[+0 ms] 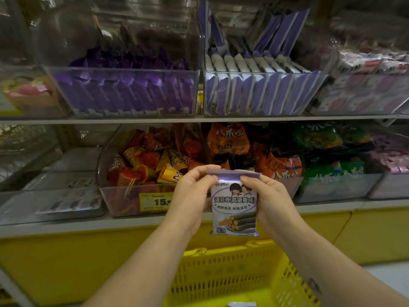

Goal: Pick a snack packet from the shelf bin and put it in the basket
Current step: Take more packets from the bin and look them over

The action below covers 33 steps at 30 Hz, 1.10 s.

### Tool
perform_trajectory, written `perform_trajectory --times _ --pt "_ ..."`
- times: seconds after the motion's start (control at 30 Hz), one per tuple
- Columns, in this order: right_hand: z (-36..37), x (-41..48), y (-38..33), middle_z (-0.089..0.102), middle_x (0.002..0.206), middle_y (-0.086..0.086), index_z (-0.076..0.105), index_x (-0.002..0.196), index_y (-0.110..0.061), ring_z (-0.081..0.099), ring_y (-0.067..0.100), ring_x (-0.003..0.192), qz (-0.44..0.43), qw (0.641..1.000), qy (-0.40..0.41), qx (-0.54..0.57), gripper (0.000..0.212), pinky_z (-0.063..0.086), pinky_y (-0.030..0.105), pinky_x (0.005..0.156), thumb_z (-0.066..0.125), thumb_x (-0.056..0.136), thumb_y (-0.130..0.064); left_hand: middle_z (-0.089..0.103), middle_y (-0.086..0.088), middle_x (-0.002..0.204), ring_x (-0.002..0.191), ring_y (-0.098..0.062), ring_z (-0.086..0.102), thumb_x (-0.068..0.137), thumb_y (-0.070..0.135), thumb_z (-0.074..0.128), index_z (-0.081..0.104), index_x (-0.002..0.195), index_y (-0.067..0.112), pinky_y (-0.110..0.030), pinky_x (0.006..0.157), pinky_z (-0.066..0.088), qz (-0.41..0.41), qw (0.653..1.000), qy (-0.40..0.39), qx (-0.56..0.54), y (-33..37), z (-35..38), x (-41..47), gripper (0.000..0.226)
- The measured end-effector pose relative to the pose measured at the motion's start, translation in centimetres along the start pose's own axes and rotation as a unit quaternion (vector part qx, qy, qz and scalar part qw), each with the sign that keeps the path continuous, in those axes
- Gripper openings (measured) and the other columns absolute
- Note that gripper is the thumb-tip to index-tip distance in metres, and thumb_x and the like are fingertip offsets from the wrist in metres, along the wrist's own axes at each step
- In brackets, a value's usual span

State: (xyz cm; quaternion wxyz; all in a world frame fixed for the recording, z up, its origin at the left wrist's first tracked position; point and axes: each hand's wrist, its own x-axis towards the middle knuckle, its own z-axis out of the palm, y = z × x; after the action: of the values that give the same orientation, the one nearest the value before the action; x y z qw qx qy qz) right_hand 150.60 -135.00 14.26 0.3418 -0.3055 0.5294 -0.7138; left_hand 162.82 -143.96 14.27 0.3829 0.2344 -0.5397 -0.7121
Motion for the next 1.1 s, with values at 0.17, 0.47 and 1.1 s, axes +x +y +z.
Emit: perform_trajectory --times 0.17,0.47,1.1 --pt "-0.6 0.2 0.5 0.075 0.089 0.018 0.077 0.081 -0.013 0.073 0.031 0.084 -0.037 0.999 -0.005 -0.038 0.026 0.057 0.039 0.073 0.059 0.089 -0.031 0.075 -0.004 0.077 0.069 -0.016 0.072 0.094 0.017 0.059 0.068 0.096 0.019 -0.031 0.06 0.058 0.007 1.0 0.004 0.005 -0.4 0.3 0.1 0.009" --pt "-1.0 0.1 0.1 0.075 0.094 0.017 0.073 0.096 -0.01 0.072 0.029 0.092 -0.014 0.996 -0.018 -0.084 0.047 0.052 0.049 0.091 0.041 0.097 -0.044 0.073 -0.005 0.075 0.064 -0.014 0.067 0.094 0.031 0.057 0.067 0.09 0.014 -0.031 0.059 0.051 -0.027 0.999 -0.01 -0.013 0.1 0.1 -0.2 0.02" --pt "-3.1 -0.4 -2.9 0.066 0.12 0.022 0.057 0.124 -0.003 0.065 0.033 0.11 0.192 0.962 -0.192 -0.006 0.043 0.055 0.045 0.09 0.052 0.087 -0.025 0.069 -0.011 0.119 0.104 -0.025 0.067 0.092 0.013 0.055 0.061 0.124 0.017 -0.043 0.081 0.057 -0.189 0.964 -0.185 -0.044 1.4 -1.4 -0.6 0.033"
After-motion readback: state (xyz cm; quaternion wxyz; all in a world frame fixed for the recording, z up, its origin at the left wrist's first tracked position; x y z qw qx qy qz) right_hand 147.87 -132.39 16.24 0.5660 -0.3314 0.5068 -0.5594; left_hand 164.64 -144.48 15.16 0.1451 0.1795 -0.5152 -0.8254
